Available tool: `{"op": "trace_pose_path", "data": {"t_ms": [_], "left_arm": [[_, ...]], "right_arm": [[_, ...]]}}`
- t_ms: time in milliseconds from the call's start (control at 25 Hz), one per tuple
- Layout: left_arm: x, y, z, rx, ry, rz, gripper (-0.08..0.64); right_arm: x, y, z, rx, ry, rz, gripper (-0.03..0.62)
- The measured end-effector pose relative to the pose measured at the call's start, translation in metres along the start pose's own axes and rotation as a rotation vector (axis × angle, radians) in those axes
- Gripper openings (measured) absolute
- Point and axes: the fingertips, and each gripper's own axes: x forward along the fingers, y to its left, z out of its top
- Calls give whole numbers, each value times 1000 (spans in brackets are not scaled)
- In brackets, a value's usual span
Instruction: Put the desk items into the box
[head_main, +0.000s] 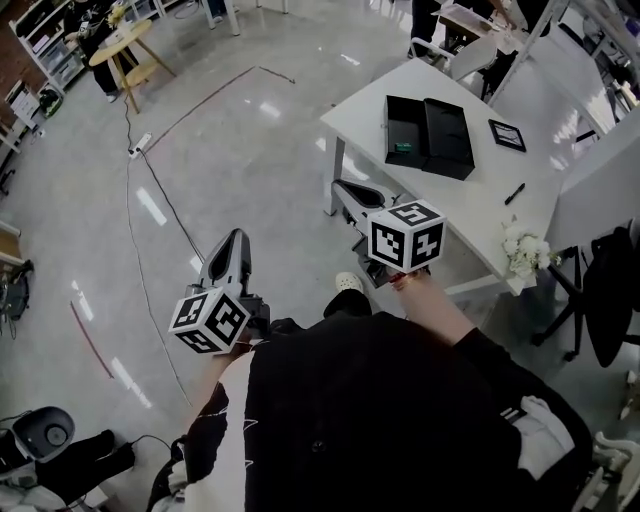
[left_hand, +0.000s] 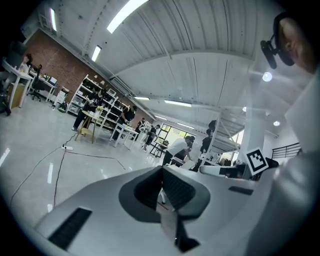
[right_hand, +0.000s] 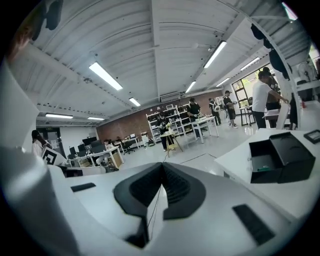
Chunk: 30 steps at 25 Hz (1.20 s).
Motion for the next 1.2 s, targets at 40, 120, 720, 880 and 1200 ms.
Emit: {"op": "trace_pose_path", "data": {"t_ms": [40,120,720,880,1200], "left_arm": [[0,-2,-1,-3,1,-2,11],[-2,-4,-5,-8,8,-7,11],[-18,3,-10,-41,-20,28,11],[-20,1,-9,-36,-25,30,11],[-26,-3,-15,-31,-12,40,11]], "right_arm": [[-2,0,-1,-3,5,-2,5],[-4,0,-3,-7,9,-8,5],[-10,6,-20,-41,53,-14,5],[-11,5,-21,-35,54,-14,5],[-15,4,-25,-20,54,-5,5]]}}
